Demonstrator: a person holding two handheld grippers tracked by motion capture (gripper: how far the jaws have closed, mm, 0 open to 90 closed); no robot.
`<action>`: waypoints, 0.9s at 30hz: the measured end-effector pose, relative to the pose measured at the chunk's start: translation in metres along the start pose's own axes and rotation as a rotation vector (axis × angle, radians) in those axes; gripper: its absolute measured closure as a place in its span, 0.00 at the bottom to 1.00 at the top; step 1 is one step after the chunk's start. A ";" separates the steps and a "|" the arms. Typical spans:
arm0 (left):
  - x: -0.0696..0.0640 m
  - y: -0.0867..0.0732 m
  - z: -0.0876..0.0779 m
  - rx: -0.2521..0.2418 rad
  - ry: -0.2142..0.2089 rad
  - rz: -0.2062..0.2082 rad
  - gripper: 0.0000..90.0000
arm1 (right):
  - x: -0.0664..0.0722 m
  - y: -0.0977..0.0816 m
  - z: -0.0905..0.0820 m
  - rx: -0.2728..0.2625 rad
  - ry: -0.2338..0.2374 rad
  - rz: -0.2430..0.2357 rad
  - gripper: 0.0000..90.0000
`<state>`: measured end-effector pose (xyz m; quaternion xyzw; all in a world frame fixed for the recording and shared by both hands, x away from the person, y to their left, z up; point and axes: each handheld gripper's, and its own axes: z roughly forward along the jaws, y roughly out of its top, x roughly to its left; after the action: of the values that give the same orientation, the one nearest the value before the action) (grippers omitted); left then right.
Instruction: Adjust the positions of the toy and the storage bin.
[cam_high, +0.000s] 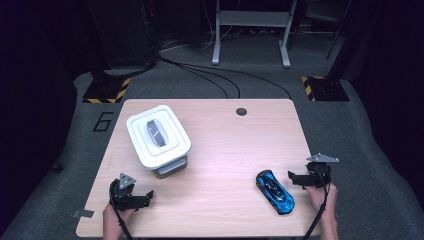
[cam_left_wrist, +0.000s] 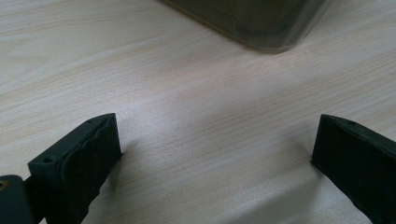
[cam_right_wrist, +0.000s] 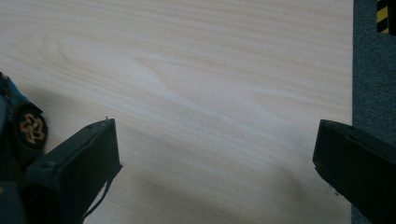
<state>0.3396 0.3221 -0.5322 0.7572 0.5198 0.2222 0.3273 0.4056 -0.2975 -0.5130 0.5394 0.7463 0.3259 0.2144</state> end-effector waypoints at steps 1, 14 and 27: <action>0.000 0.000 0.000 0.000 0.000 0.000 0.01 | -0.001 -0.003 0.003 0.004 -0.006 -0.003 0.00; 0.002 0.001 -0.001 0.008 -0.012 0.013 0.01 | 0.001 -0.012 0.009 0.009 -0.022 -0.019 0.00; 0.023 0.035 -0.049 -0.105 -0.086 -0.038 0.02 | 0.001 -0.012 0.009 0.003 -0.025 -0.024 0.00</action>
<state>0.3369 0.3476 -0.4737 0.7378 0.5074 0.2102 0.3925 0.4035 -0.2969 -0.5283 0.5347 0.7504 0.3153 0.2270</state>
